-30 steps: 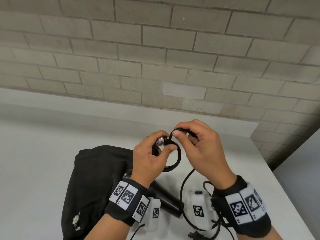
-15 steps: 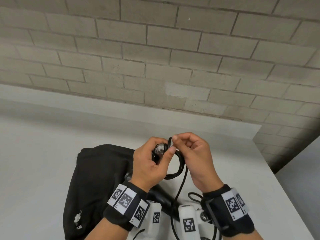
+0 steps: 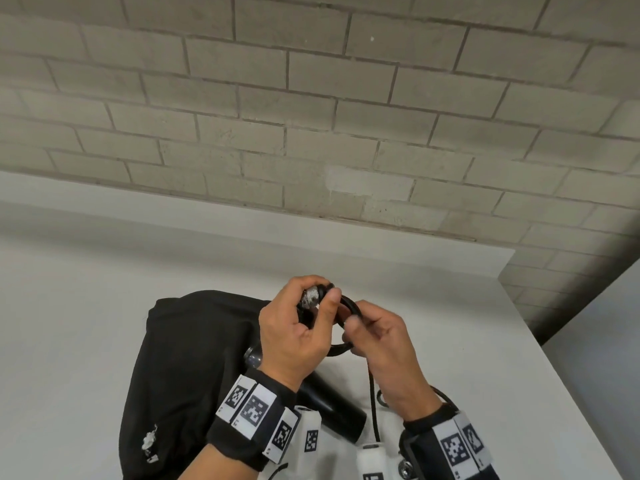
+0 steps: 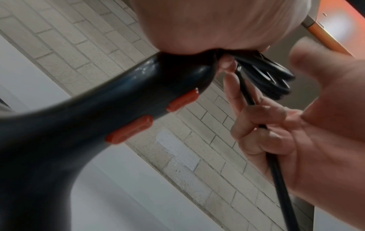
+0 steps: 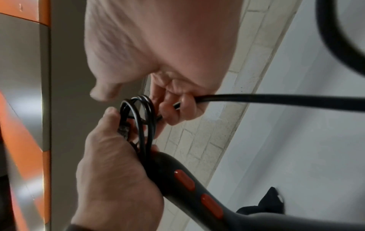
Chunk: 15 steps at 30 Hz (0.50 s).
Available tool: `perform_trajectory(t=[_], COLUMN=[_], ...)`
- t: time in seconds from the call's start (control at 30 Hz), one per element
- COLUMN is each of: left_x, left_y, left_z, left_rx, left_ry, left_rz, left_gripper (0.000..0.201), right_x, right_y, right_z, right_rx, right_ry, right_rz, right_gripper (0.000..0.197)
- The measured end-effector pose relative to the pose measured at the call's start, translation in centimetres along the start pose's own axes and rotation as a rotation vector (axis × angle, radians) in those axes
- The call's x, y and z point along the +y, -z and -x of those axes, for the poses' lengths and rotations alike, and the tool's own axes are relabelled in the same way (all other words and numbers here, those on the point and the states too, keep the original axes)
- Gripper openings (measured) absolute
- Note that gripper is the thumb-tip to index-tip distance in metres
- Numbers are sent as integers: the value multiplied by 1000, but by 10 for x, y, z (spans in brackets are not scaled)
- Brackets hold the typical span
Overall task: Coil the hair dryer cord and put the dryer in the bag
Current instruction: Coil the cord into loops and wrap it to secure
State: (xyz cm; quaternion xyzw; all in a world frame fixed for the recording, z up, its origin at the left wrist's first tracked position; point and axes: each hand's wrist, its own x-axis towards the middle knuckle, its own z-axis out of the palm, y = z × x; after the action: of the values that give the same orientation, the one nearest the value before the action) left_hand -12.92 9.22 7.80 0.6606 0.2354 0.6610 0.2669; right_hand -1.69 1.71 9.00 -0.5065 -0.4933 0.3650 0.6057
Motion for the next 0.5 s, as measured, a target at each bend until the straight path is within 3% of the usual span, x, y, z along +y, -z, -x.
perform_trajectory(t=[0.1, 0.27, 0.37, 0.5], left_x=[0, 2, 5, 12], left_y=[0, 0, 4, 8], left_z=[-1, -4, -10, -18], left_rx=[9, -76, -167, -232], left_ry=[25, 151, 266, 349], left_rz=[-3, 19, 36, 105], left_gripper=[40, 29, 29, 22], right_x=[0, -4, -9, -17], right_y=[3, 11, 15, 20], right_z=[3, -1, -10, -18], right_rx=[-48, -66, -100, -150], right_ry=[-22, -8, 36, 58], right_rz=[7, 158, 334, 382], right_gripper=[24, 10, 5, 6])
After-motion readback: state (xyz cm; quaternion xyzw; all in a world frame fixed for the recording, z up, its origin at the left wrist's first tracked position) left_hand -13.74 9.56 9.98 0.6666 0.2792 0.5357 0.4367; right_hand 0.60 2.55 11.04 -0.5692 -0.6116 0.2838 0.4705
